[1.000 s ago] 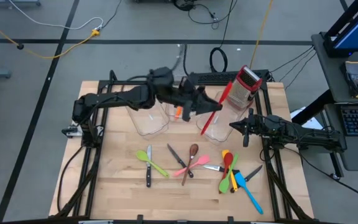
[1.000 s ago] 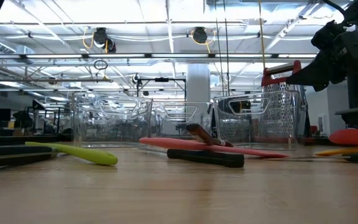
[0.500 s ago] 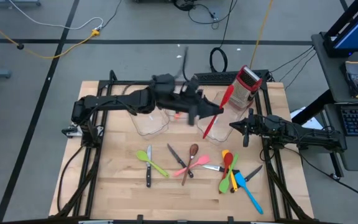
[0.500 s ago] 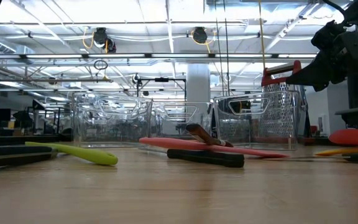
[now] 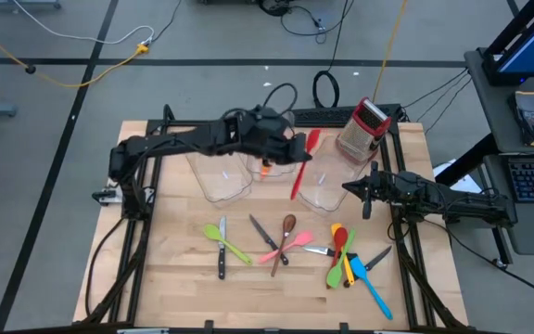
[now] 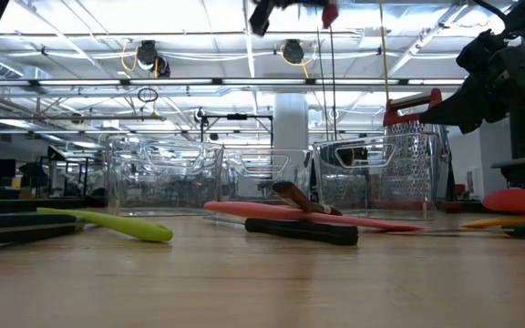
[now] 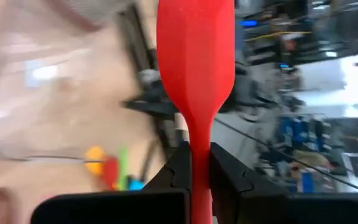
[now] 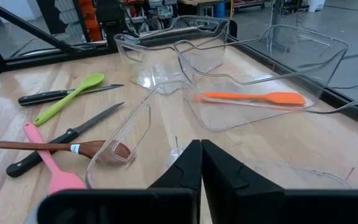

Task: Pick & Place Kitchen Items
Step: Put the red spatula in the middle bin

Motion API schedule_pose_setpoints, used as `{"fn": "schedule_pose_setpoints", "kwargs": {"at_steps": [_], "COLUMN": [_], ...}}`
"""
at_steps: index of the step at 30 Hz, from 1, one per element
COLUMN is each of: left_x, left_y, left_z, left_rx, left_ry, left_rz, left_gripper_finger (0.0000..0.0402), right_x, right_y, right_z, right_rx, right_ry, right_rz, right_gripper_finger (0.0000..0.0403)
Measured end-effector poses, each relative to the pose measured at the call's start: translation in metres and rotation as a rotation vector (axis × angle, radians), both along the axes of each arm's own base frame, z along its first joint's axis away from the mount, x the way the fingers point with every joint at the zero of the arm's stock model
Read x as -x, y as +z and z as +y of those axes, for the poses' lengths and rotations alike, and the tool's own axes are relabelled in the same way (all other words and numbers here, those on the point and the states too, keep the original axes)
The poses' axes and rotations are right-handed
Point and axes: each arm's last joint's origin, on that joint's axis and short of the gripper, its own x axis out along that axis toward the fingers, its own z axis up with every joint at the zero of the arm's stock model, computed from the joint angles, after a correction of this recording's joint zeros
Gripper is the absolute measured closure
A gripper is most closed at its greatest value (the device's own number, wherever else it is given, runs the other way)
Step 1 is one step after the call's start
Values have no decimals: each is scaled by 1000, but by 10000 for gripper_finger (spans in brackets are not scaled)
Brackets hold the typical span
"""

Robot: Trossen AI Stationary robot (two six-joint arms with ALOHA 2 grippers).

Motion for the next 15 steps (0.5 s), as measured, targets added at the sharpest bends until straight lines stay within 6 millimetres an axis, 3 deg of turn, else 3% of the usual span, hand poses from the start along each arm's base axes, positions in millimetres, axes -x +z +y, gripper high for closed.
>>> {"fn": "schedule_pose_setpoints", "kwargs": {"at_steps": [9,15], "left_x": [33,37], "left_y": [-23,-40], "left_z": [71,104], "left_rx": [-39,-149], "left_ry": [198,311], "left_rz": [293,399], "left_gripper_finger": [382,387], "right_x": [0,0], "right_y": [0,0], "right_z": [0,0], "right_rx": [0,1], "right_ry": [0,-5], "right_rz": [0,0], "right_gripper_finger": [399,399]}}
